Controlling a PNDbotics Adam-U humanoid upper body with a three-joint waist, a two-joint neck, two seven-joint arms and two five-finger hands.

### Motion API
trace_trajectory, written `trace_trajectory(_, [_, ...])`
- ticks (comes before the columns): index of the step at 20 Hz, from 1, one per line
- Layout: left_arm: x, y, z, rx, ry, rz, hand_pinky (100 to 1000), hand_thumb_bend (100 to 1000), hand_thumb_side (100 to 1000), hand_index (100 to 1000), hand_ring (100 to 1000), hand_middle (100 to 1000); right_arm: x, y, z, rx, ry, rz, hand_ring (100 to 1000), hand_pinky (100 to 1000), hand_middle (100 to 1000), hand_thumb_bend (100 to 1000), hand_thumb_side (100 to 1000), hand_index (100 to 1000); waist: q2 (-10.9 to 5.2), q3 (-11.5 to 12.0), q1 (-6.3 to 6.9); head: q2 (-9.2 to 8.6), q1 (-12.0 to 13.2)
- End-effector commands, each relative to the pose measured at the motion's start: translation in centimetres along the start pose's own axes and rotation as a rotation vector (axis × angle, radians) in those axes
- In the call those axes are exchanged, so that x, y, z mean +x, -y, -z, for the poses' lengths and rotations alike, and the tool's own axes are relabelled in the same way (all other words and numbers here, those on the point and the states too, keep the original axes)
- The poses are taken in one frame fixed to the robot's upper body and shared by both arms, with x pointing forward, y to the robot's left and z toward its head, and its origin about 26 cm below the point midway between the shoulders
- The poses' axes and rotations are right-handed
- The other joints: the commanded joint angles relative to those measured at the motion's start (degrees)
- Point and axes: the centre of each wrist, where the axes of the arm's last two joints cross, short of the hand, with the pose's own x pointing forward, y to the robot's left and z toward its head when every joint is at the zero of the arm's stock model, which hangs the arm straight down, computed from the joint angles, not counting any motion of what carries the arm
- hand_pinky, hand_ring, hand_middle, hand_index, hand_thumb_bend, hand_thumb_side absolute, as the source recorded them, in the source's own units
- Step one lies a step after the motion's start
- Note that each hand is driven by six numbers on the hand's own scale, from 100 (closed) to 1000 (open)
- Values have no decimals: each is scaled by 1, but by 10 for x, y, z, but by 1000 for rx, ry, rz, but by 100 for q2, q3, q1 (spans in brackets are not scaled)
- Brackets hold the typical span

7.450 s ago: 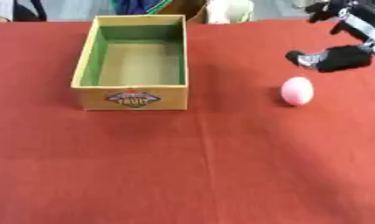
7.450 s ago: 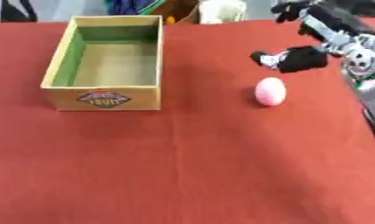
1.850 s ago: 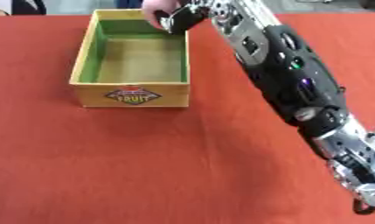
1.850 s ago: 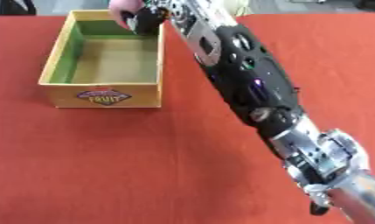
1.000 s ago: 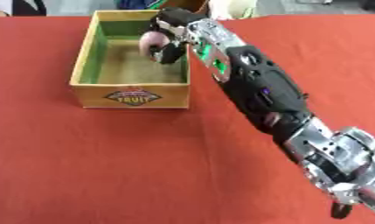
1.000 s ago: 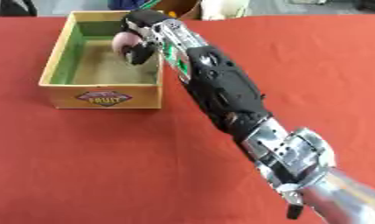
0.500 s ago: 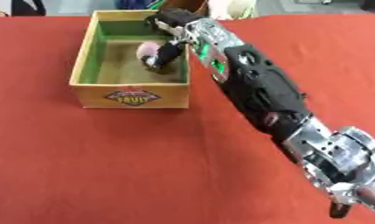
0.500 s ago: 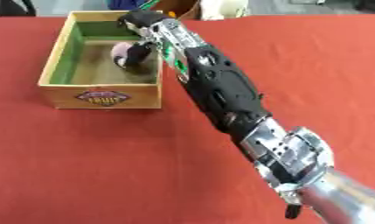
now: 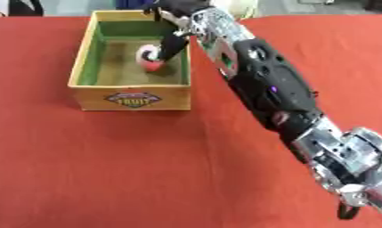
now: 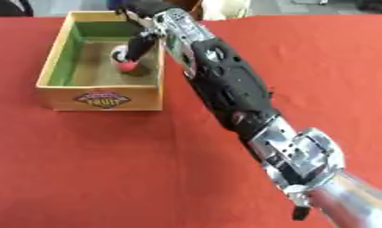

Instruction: Pick up objects on the table and place them in the box.

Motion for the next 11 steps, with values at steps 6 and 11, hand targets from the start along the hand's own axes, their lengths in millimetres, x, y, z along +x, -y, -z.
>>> trace_trajectory(6, [7, 0, 9, 14, 50, -2, 582, 100, 659, 594, 509, 448, 6, 81, -90, -399, 59, 54, 796, 653, 724, 100, 695, 945, -64, -130, -2, -175, 141])
trace_trajectory(11, [8, 0, 10, 23, 59, -2, 582, 100, 658, 594, 510, 448, 12, 84, -141, -501, 56, 186, 767, 613, 714, 100, 666, 951, -19, -212, 4, -247, 173])
